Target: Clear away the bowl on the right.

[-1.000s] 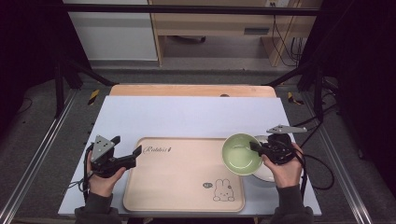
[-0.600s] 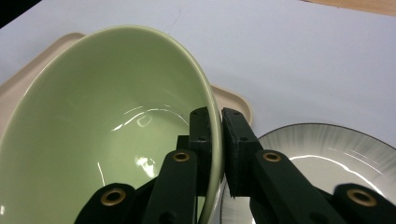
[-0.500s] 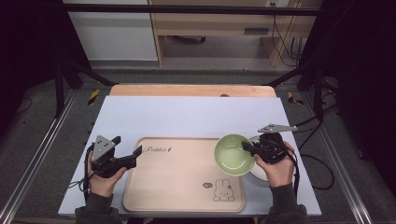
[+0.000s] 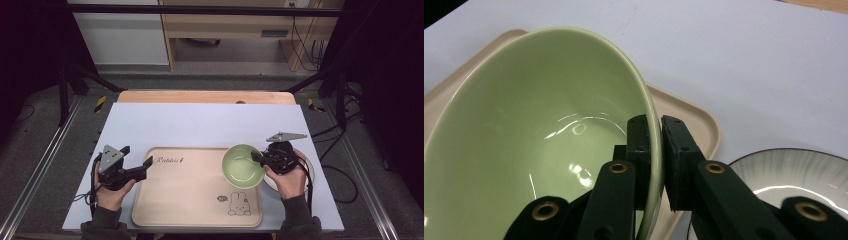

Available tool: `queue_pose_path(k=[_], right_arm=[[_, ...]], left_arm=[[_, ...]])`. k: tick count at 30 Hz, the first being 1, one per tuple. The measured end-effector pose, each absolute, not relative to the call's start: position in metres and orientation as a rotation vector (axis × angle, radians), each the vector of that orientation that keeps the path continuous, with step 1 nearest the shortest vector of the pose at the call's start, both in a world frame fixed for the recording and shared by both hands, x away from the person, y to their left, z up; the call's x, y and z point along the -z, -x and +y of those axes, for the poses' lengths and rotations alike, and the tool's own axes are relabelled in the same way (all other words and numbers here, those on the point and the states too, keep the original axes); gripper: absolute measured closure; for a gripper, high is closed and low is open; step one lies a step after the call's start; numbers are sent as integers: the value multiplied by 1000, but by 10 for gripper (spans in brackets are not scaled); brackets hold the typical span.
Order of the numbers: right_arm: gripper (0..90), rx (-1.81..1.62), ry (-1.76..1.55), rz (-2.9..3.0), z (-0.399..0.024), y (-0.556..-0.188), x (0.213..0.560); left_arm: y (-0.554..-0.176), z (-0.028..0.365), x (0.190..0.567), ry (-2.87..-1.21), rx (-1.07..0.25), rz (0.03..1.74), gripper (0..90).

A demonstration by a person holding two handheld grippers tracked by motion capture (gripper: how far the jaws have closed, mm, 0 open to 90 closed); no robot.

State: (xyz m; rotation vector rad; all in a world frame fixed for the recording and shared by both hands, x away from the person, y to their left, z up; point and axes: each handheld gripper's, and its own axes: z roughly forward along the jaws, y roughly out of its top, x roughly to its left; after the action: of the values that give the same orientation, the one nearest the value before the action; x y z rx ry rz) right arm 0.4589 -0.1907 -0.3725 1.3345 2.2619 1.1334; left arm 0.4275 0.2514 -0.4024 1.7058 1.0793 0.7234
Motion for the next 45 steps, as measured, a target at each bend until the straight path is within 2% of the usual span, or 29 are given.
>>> queue_pose_path(k=[45], right_arm=[[831,-1139,-1236,2369,-138,-483,381]], left_arm=[[-428,251,403,-1704,-720,1076,133]])
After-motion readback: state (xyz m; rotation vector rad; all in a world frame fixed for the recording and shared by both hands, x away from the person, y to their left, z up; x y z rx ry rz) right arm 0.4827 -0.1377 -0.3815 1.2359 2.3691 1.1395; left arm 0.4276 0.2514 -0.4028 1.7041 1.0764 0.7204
